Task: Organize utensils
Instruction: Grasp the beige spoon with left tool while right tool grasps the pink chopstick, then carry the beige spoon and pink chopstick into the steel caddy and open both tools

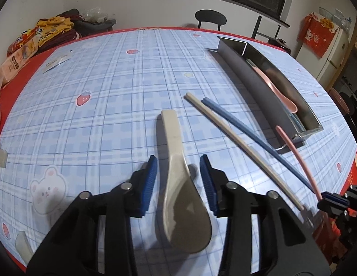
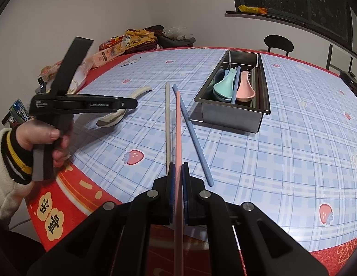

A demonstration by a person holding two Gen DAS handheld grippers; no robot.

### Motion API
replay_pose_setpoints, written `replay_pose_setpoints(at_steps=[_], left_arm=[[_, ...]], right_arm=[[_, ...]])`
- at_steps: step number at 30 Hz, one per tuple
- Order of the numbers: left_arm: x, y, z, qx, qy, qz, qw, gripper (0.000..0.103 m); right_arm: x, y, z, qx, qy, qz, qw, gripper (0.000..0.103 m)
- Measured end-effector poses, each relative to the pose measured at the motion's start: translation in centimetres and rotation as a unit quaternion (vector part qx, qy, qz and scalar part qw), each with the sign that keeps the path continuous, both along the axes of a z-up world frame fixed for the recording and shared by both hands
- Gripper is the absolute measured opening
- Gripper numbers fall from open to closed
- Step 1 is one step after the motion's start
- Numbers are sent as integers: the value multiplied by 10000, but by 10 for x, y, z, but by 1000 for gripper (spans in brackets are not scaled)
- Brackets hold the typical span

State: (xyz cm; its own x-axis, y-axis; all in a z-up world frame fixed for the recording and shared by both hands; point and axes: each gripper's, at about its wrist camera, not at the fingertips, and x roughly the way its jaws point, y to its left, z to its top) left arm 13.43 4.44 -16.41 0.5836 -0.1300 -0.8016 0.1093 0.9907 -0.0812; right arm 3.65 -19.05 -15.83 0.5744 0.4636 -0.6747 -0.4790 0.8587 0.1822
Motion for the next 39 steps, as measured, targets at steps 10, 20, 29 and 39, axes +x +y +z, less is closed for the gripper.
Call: replay_pose_setpoints(at_steps=[10, 20, 29, 39], left_arm=[[-1, 2, -2, -47, 34, 1, 10000, 22], [-25, 4, 24, -427, -228, -126, 9987, 10], [-25, 2, 9, -402, 18, -148, 9991, 10], [-36, -1, 41, -937, -388, -260, 9945, 10]], right_arm=[[2, -3, 1, 160, 43, 6, 9999, 6], [3, -10, 2, 412, 65, -23, 9991, 6], [2, -15, 4, 496, 54, -43, 9987, 6], [4, -25, 8, 733, 89, -116, 9972, 6]])
